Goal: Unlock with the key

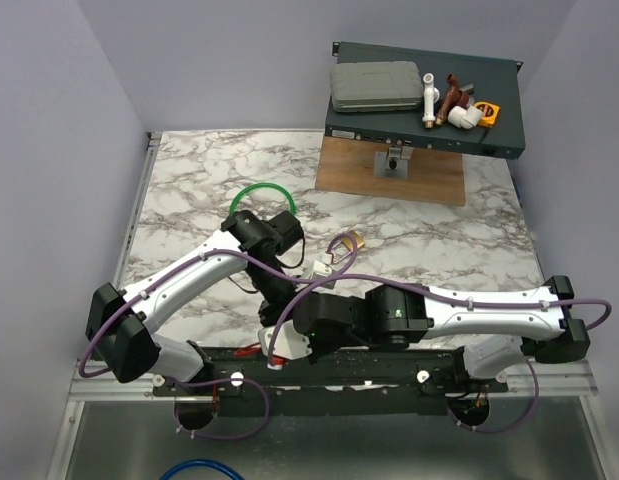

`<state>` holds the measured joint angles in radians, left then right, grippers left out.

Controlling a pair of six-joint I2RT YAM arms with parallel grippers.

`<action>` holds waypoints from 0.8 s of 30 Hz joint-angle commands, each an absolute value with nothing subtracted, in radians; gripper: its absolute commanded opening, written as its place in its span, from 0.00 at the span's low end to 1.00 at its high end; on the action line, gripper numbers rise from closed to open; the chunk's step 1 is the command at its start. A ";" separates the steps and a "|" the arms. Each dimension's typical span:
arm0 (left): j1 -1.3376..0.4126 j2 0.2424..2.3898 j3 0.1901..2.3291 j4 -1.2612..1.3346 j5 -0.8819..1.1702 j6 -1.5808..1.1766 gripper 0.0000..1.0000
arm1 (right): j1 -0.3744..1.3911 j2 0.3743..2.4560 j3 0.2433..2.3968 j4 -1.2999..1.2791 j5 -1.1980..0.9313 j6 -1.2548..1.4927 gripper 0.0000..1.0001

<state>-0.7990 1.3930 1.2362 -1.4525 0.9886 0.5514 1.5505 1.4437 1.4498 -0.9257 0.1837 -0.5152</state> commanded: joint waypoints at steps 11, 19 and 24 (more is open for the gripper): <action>-0.798 1.365 1.243 -1.435 0.994 0.531 0.00 | 1.593 1.467 1.499 -0.936 0.208 -0.514 0.01; -0.796 1.374 1.246 -1.437 0.991 0.530 0.00 | 1.609 1.459 1.507 -0.953 0.227 -0.506 0.01; -0.793 1.365 1.249 -1.441 0.993 0.534 0.00 | 1.611 1.446 1.482 -0.956 0.239 -0.503 0.01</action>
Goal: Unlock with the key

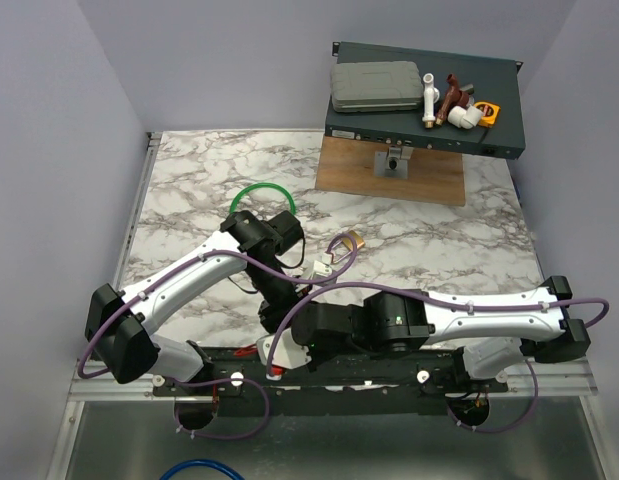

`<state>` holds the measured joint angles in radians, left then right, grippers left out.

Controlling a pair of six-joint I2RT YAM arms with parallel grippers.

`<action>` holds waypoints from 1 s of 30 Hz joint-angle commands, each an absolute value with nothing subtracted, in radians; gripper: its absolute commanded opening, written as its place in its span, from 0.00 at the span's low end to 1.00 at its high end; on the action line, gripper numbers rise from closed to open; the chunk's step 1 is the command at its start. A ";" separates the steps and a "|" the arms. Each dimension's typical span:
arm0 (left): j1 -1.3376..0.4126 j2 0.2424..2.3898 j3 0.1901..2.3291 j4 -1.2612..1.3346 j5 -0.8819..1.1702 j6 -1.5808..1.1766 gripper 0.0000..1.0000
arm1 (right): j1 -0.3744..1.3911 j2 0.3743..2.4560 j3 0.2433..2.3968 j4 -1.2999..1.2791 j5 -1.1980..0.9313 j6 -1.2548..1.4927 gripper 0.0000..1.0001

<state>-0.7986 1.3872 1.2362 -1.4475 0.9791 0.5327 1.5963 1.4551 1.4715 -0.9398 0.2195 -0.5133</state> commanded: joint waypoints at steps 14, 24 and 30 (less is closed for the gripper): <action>-0.798 1.358 1.264 -1.490 0.999 0.596 0.00 | 1.609 1.407 1.451 -0.975 0.268 -0.502 0.01; -0.820 1.367 1.273 -1.515 0.982 0.624 0.00 | 1.610 1.406 1.454 -0.971 0.235 -0.505 0.01; -0.840 1.363 1.267 -1.531 0.973 0.659 0.00 | 1.618 1.416 1.468 -0.955 0.215 -0.518 0.01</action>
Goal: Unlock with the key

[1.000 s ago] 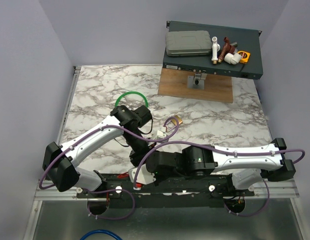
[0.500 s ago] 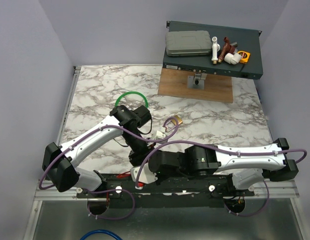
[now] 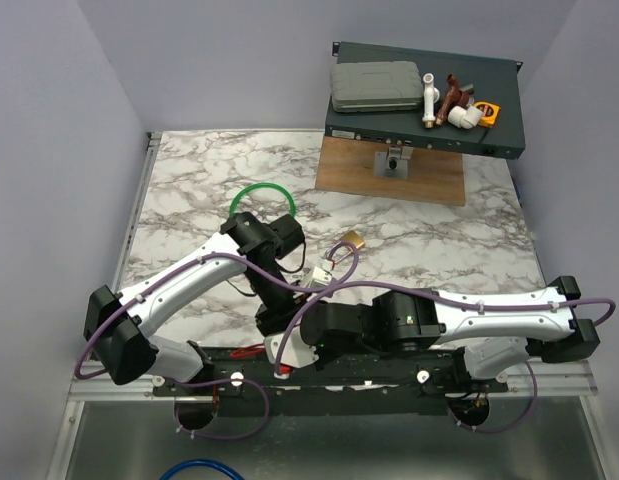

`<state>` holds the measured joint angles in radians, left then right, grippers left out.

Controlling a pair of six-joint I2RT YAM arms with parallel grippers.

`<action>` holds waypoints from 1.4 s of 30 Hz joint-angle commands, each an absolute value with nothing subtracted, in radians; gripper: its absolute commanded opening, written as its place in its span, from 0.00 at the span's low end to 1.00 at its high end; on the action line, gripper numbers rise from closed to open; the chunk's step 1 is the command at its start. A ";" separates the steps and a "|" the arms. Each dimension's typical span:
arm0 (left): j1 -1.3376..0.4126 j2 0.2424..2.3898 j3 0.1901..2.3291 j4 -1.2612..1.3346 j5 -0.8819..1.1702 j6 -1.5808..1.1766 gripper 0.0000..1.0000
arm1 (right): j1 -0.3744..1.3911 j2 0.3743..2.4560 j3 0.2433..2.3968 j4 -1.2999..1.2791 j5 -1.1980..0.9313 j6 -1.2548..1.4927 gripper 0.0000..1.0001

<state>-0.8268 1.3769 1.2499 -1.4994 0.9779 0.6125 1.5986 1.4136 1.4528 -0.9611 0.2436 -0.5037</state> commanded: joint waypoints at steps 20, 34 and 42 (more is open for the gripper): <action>-0.856 1.364 1.262 -1.560 0.980 0.716 0.00 | 1.683 1.449 1.506 -0.944 0.279 -0.548 0.01; -0.918 1.352 1.293 -1.589 0.881 0.824 0.00 | 1.717 1.460 1.514 -0.951 0.285 -0.534 0.01; -0.919 1.371 1.294 -1.599 0.901 0.836 0.00 | 1.729 1.460 1.495 -0.929 0.301 -0.529 0.01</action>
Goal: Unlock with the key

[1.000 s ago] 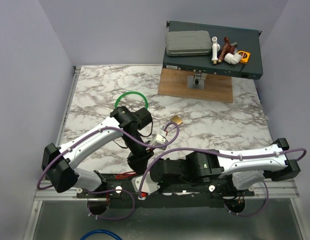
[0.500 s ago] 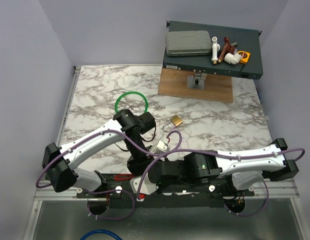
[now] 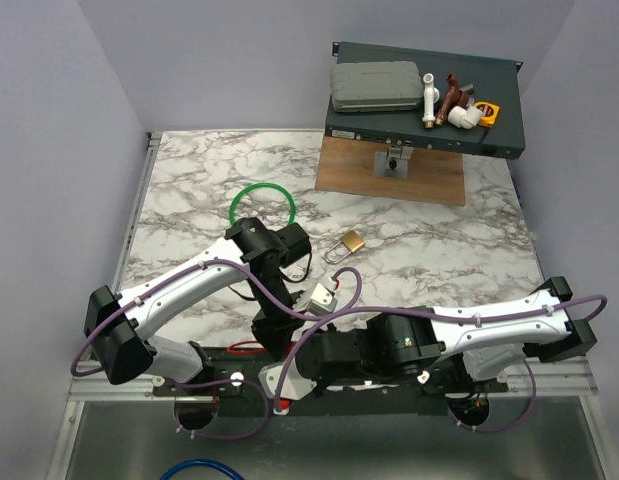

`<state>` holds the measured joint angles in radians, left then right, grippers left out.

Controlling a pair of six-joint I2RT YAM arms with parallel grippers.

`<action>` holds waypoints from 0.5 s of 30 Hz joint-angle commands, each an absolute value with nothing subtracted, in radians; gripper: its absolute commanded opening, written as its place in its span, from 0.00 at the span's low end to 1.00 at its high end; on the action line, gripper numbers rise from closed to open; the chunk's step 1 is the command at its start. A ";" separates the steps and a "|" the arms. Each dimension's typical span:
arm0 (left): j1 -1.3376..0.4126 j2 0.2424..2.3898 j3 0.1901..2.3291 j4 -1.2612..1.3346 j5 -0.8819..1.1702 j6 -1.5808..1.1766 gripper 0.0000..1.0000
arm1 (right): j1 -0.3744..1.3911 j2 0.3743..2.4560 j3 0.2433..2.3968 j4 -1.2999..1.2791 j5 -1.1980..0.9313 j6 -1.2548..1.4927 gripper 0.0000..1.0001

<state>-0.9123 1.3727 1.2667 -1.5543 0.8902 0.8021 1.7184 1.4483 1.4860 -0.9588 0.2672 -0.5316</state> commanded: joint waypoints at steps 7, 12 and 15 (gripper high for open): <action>-0.919 1.378 1.302 -1.617 0.936 0.835 0.00 | 1.730 1.463 1.475 -0.901 0.327 -0.537 0.01; -0.919 1.379 1.303 -1.616 0.954 0.825 0.00 | 1.730 1.466 1.477 -0.899 0.334 -0.538 0.01; -0.919 1.377 1.304 -1.616 0.960 0.822 0.00 | 1.729 1.464 1.471 -0.898 0.333 -0.537 0.01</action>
<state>-0.9123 1.3762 1.2716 -1.5547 0.9028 0.8112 1.7206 1.4551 1.4837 -0.9176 0.3065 -0.5320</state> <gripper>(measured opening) 0.365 0.008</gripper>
